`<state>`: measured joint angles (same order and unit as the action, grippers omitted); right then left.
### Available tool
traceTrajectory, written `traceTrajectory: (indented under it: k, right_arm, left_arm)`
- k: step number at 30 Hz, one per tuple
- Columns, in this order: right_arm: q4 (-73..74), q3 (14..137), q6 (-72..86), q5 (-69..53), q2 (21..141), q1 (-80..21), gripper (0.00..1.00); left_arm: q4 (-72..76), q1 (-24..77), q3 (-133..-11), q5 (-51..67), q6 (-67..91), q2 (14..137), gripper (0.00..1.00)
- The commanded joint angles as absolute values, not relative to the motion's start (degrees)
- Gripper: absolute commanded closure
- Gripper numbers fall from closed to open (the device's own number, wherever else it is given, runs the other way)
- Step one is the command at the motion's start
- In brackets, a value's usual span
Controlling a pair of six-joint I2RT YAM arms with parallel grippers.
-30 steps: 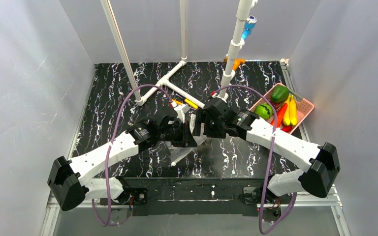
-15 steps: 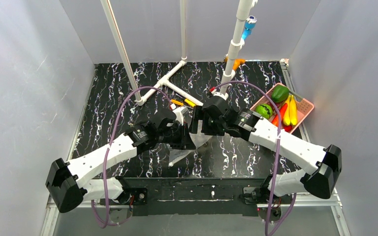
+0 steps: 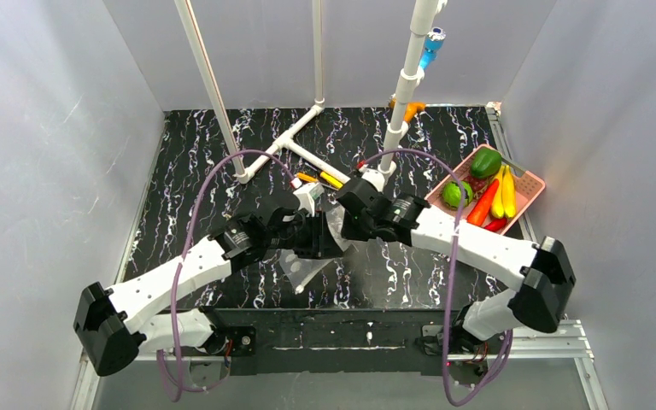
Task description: Place the food in the zip-top bag and seal the zipper
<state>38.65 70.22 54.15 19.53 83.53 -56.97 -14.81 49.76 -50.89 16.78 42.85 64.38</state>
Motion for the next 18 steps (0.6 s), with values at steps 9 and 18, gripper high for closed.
traceTrajectory:
  k: [9, 18]
  right_arm:
    - [12.23, 60.58, 39.91, 3.23, 69.63, -56.15, 0.97]
    - [14.25, 66.16, 40.22, 0.48, 73.95, -55.80, 0.94]
  left_arm:
    - [-25.71, 49.84, -53.81, 12.36, 46.89, 48.66, 0.25]
    - [-30.85, 53.27, -57.89, 14.72, 43.06, 57.77, 0.61]
